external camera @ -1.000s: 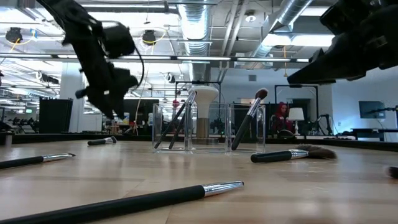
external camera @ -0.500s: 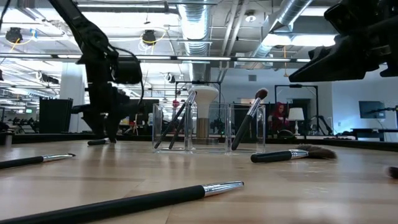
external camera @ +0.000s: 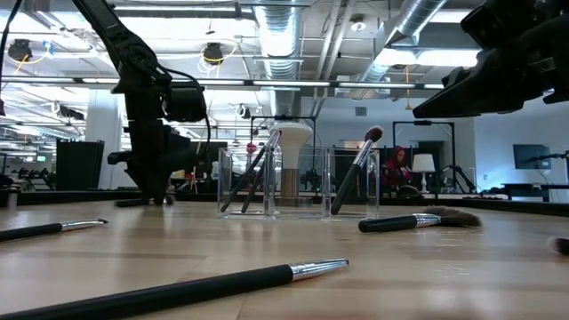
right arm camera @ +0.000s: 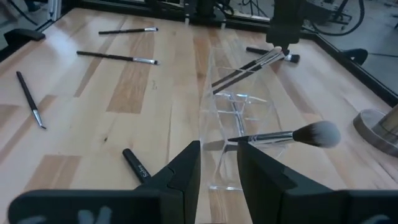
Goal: Put items in baskets/containers
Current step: Put the black foundation brush into the transparent organizer
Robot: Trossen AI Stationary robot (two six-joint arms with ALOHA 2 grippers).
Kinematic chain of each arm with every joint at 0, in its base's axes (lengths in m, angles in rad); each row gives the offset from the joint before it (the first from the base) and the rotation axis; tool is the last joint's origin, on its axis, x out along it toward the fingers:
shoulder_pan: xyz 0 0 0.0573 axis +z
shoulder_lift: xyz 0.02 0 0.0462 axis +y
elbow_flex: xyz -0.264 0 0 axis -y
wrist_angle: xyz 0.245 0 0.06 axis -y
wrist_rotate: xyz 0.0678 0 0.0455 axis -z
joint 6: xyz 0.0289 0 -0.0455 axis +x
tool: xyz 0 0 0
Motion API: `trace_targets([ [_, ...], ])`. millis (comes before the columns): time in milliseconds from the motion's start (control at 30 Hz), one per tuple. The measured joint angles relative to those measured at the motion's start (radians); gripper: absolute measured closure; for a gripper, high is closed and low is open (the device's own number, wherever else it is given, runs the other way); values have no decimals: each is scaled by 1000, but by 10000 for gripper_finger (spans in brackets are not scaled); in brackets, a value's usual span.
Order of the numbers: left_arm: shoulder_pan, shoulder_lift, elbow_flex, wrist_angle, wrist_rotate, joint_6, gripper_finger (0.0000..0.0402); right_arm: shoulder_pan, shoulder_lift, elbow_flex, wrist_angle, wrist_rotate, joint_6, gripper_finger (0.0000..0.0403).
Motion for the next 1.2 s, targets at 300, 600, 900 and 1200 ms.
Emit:
trace_targets([
  [300,-11,-17,-2,-22,-11,82,351,-6,1,0,29,28,31,308],
  [600,-313,-284,-12,-14,12,72,373,-87,49,0,293,24,-60,308],
  [900,-785,-546,-12,289,-221,163,363,-90,46,0,727,17,-303,308],
  [1200,-910,-443,-65,920,-259,483,358,-188,70,138,694,-259,-354,308],
])
